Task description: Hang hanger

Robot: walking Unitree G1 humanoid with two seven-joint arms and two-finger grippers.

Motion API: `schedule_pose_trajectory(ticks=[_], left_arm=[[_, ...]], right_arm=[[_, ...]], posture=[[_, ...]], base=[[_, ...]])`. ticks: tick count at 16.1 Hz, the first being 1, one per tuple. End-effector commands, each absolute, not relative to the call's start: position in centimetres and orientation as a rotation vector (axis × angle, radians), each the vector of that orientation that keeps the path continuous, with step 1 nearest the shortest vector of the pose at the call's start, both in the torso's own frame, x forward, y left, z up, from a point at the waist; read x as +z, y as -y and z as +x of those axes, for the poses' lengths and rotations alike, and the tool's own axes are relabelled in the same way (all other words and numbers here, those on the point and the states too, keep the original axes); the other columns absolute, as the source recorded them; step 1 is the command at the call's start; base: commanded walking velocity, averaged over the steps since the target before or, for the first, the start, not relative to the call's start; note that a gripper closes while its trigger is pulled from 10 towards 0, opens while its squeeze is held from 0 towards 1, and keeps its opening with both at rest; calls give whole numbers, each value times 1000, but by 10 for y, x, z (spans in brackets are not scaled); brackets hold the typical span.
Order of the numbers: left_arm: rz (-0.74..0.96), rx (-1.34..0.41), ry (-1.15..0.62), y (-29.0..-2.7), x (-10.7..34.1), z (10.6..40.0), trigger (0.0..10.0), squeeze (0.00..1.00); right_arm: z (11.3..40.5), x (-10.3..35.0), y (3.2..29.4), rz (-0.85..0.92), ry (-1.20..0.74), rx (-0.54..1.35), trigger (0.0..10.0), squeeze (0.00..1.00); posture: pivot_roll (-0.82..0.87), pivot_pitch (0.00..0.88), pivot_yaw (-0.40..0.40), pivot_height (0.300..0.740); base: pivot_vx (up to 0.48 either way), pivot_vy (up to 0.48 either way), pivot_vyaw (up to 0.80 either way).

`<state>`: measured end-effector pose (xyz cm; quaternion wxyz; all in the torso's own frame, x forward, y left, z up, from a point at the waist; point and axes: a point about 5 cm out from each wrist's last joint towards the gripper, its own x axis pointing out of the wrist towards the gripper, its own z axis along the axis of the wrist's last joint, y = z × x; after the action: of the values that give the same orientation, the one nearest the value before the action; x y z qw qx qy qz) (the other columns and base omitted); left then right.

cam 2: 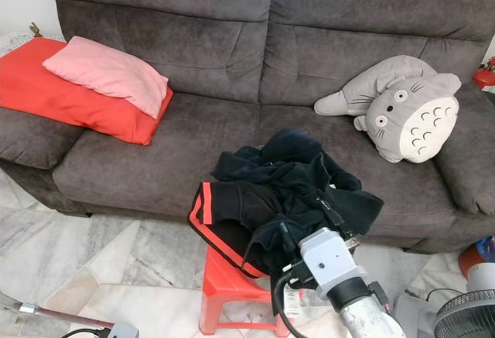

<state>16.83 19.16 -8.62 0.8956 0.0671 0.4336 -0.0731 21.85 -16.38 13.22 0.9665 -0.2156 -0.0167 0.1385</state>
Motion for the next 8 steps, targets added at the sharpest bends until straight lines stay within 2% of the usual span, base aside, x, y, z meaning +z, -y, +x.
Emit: schedule_pose_trajectory(ticks=[1,3,8], left_arm=[[138,-146,-945,-193,-91,158,10000,0],[139,-143,-945,-193,-91,158,10000,0],[146,-145,-946,-194,-91,157,10000,0]], right_arm=[[219,131,166,-406,9,241,0,0],[218,130,158,-338,-1,267,0,0],[201,138,143,-208,-17,533,0,0]], posture=[[-160,159,-45,740],[-158,157,-46,740],[-160,145,-40,740]], base=[[0,0,0],[0,0,0],[0,0,0]])
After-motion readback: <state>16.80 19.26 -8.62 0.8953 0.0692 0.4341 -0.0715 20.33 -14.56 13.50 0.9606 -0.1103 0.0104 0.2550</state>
